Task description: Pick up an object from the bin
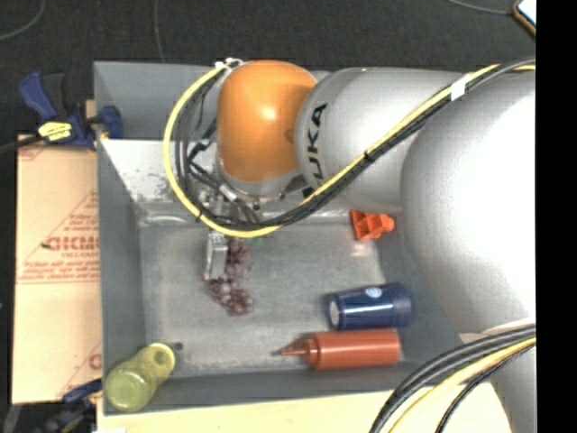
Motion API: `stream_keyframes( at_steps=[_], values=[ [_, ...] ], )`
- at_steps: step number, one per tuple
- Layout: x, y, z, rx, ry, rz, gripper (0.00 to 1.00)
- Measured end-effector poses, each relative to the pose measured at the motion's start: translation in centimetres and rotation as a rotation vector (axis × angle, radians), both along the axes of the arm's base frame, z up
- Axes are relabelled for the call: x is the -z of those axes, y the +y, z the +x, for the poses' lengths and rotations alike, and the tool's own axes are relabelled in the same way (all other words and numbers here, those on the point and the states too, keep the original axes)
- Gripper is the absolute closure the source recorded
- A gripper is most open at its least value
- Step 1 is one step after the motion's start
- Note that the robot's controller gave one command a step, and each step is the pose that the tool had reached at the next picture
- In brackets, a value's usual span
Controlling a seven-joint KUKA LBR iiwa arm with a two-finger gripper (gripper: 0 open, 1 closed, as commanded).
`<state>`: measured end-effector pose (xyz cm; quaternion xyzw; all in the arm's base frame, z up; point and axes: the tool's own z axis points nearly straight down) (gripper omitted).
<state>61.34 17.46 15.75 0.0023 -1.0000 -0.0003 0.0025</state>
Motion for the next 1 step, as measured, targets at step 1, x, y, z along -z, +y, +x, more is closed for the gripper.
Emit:
stream_keyframes(
  at_steps=[1],
  values=[
    [-0.48, -0.1, 0.22, 0.006, -0.008, 0.002, 0.0]
  ],
)
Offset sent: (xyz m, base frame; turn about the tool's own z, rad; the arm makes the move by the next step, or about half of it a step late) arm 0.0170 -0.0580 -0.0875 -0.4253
